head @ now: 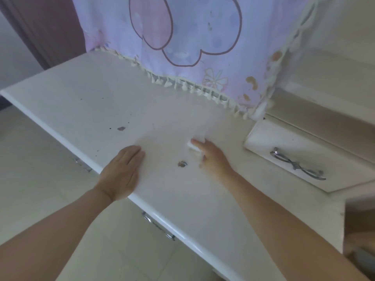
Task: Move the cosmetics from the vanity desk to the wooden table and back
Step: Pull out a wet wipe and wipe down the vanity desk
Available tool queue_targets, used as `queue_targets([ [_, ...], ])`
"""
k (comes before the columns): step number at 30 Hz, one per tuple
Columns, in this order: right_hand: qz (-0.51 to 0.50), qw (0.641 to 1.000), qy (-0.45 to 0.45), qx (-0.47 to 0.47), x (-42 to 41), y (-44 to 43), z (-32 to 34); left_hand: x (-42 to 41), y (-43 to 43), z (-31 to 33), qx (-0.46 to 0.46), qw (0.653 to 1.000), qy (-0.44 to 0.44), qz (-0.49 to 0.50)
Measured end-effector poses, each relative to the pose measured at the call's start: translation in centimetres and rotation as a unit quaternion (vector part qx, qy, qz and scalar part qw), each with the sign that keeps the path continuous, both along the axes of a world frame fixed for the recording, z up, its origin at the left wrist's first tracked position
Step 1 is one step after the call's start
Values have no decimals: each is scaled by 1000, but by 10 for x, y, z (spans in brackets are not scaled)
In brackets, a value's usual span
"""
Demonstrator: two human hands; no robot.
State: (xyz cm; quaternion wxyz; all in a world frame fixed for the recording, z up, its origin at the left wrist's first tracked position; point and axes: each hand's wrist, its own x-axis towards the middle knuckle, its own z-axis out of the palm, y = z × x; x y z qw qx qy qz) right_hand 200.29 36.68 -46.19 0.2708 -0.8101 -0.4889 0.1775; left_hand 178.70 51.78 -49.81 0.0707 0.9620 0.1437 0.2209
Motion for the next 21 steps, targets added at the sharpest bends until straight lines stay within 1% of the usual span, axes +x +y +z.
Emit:
queue_targets([
  [1, 70, 997, 0, 15, -26, -8, -3, 0, -1, -1, -1, 1000, 0, 0],
  [3, 202, 978, -40, 29, -83, -31, -9, 0, 0, 0, -1, 1000, 5, 4],
  [5, 287, 951, -91, 66, -122, -52, -13, 0, -1, 2, -8, 1000, 17, 13],
  [6, 299, 948, -89, 66, -132, -58, -12, 0, -1, 3, -13, 999, 24, 16],
  [8, 254, 966, -23, 51, -135, -63, -1, -1, -3, 4, -18, 999, 32, 22],
  [9, 211, 975, -5, 63, -127, -64, 7, 0, -3, 4, -17, 999, 33, 25],
  [11, 87, 991, 19, 95, -96, -72, 11, 1, -3, 5, -13, 999, 32, 25],
  [12, 16, 994, 12, 105, -73, -80, 11, 0, -3, 5, -9, 999, 29, 22],
  [14, -127, 987, -37, 91, -20, -101, 10, -1, -4, 5, 1, 999, 21, 24],
  [15, -179, 981, -45, 57, 2, -112, 8, -1, -4, 5, 4, 1000, 16, 23],
  [16, -208, 977, -38, 18, 17, -123, 6, -2, -5, 6, 6, 1000, 12, 22],
  [17, -216, 976, -32, -13, 22, -127, 2, 0, -6, 6, 7, 1000, 13, 19],
  [19, -198, 979, -52, -18, -2, -114, 0, 2, -6, 6, 6, 1000, 14, 18],
  [21, -112, 986, -121, 16, -54, -97, -7, 4, -5, 6, -3, 1000, 7, 15],
])
